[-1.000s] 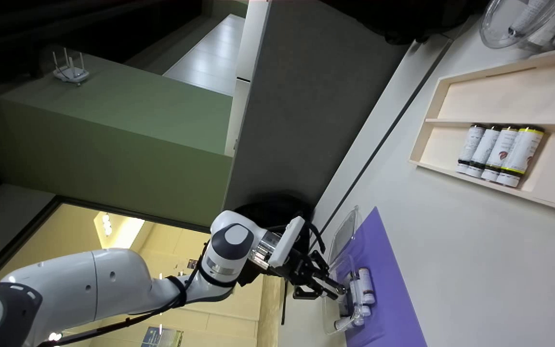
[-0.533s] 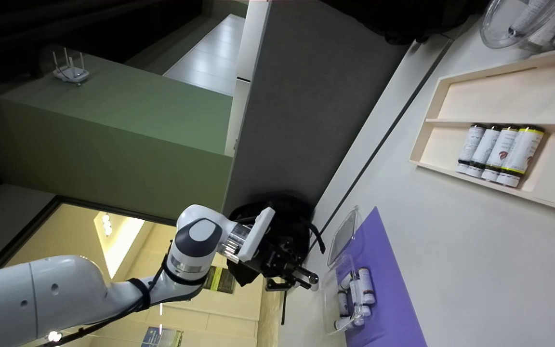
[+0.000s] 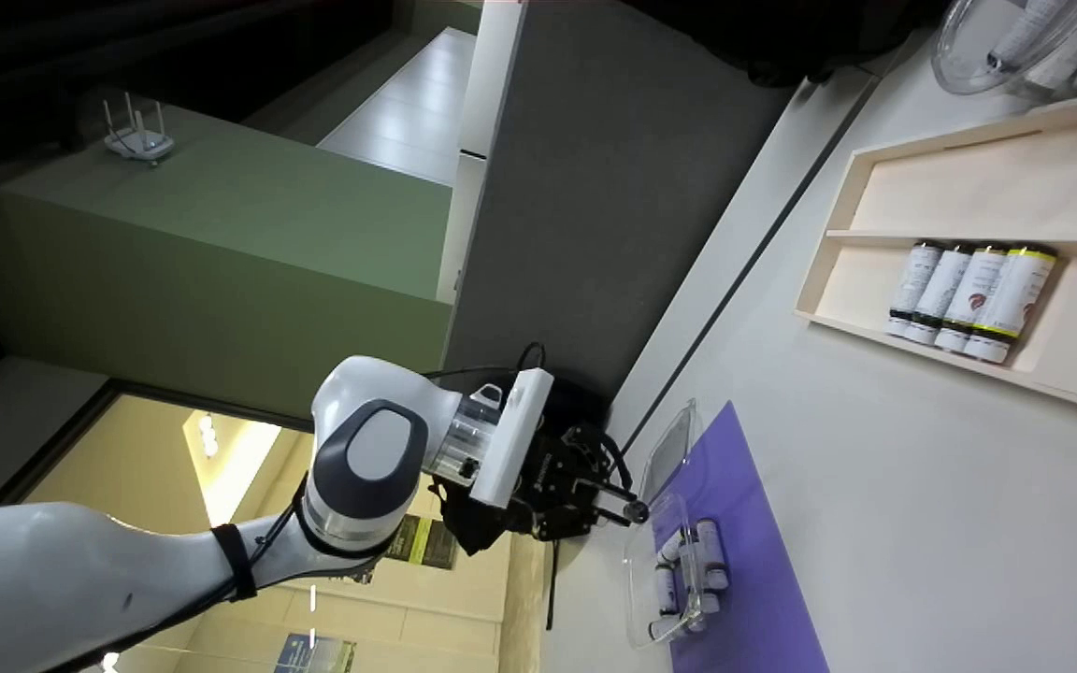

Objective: Pick up the small bottle from the plastic container and put it on the table

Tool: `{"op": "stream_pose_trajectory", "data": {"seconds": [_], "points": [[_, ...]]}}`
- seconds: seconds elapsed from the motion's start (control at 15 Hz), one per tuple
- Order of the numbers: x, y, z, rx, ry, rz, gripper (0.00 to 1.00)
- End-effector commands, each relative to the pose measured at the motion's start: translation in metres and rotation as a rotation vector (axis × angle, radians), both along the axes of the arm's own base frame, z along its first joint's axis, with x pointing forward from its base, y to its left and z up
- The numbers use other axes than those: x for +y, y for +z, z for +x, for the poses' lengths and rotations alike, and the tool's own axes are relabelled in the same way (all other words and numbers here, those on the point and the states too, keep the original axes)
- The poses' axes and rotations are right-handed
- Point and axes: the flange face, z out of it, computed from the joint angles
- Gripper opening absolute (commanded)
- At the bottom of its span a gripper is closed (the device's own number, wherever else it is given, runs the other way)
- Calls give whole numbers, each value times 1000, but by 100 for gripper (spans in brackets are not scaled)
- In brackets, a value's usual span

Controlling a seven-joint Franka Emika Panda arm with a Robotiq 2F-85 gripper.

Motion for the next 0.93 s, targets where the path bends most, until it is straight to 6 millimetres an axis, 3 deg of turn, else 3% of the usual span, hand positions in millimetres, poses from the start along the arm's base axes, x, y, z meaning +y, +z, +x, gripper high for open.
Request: {"op": "stream_pose_trajectory", "data": {"seconds": [0.0, 0.33, 0.6, 0.87], "points": [[-52, -12, -32, -93, -178, 54, 6], [-98, -37, -54, -224, -449, 145, 6], [-107, -39, -64, -287, -591, 186, 6], [-105, -47, -76, -251, -603, 222, 6]]}}
